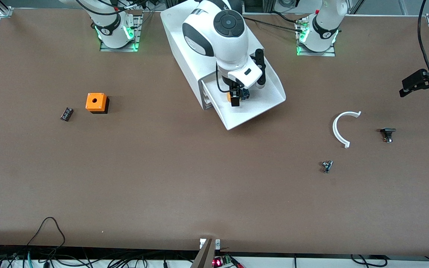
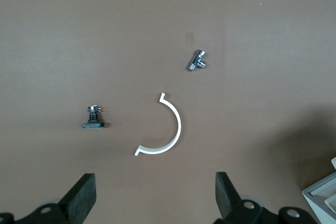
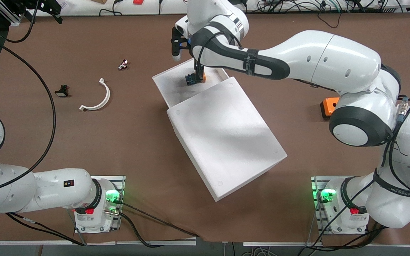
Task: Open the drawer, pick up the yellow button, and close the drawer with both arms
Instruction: 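Grasp the black push button with the right gripper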
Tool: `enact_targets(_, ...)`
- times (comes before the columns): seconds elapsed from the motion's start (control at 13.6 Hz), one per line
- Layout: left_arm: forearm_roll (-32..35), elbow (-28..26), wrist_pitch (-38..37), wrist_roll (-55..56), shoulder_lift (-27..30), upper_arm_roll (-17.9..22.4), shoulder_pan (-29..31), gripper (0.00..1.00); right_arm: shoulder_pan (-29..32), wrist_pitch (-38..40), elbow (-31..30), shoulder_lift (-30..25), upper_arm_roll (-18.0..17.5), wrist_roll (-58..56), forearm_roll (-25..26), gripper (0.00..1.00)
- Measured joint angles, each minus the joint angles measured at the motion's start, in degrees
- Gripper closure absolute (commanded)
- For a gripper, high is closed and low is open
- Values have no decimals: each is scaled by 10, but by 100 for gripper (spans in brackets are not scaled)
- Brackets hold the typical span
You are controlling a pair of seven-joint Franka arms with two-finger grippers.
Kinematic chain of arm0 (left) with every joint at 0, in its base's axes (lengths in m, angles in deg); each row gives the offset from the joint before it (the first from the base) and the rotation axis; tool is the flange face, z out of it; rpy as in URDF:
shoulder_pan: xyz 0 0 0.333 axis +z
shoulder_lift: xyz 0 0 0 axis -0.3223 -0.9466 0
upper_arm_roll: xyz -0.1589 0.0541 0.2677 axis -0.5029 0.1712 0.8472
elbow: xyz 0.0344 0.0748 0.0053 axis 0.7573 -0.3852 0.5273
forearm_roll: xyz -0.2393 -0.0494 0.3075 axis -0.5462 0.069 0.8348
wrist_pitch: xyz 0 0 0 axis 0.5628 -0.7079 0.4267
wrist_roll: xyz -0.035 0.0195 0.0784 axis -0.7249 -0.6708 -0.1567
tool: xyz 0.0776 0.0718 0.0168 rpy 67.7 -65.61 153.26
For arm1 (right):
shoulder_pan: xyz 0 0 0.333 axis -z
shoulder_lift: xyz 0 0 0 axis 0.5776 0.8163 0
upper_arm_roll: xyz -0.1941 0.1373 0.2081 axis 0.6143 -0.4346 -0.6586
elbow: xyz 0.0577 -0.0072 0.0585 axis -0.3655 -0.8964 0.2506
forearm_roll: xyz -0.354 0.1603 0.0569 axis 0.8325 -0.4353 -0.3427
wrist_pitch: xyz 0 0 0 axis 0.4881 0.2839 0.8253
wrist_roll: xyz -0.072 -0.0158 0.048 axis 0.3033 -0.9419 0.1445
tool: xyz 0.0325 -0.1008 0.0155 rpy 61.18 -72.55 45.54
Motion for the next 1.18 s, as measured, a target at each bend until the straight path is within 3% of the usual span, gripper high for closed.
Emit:
enact_targets(0.44, 0, 0, 0, 2, 0, 0, 0, 0, -18, -2, 0, 16, 17, -5, 1, 4)
enact_targets(0.59, 0, 3, 0, 2, 0, 0, 0, 0, -21, -2, 0, 21, 21, -5, 1, 13)
enact_targets(1.18, 0, 8, 0, 2, -7, -1, 0, 0, -42, -9, 4, 22, 38, -6, 1, 65)
